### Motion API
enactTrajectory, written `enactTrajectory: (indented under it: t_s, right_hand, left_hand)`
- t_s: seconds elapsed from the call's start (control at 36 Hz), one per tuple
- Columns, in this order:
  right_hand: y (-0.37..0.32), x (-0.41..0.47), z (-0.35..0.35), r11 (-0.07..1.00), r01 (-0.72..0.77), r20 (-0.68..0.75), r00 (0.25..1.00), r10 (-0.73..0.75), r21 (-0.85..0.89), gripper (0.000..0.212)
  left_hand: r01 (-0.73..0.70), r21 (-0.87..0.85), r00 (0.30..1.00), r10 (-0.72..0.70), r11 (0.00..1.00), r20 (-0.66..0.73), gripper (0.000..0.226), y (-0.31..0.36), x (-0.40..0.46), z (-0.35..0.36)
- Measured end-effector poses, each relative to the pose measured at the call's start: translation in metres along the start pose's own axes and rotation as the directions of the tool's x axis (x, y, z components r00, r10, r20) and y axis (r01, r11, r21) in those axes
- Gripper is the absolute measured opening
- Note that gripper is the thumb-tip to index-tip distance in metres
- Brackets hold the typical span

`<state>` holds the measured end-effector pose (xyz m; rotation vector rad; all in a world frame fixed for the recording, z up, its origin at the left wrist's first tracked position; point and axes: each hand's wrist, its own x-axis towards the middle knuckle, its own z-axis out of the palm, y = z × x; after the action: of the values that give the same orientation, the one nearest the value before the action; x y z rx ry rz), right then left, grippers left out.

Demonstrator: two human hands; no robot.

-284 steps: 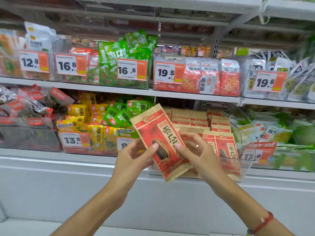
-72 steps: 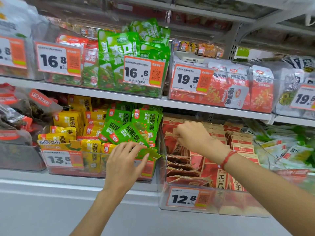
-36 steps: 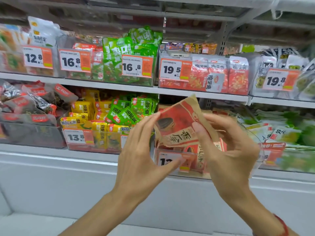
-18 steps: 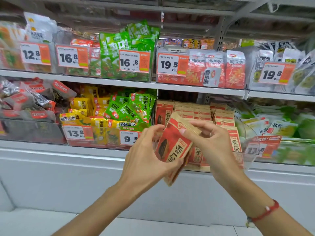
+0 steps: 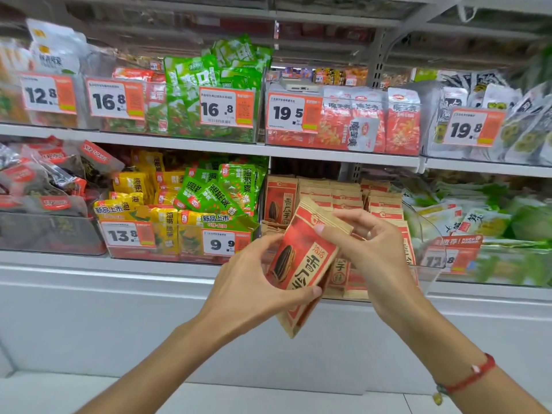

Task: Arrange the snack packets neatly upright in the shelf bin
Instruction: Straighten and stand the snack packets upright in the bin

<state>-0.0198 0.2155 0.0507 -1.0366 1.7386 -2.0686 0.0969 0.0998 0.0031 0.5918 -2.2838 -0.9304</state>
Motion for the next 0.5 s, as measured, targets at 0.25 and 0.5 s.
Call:
enactTrajectory:
  t_s: [0.25, 0.5]
  right_hand:
    - [-0.0018, 0.0044, -0.0018, 0.996, -0.045, 0.265, 0.962, 0.065, -0.081, 0.022]
    - [0.0024, 0.0040, 0.0032, 0.999, -0.037, 0.273, 0.961, 0.040, -0.017, 0.020]
  left_hand:
    - [0.177, -0.490, 0.972, -0.072, 0.853, 0.226, 0.045, 0.0003, 0.0060, -0.0098]
    - [0.170, -0.622, 0.984, -0.103, 0.764, 0.143, 0.060, 0.0057, 0.0022, -0.0054]
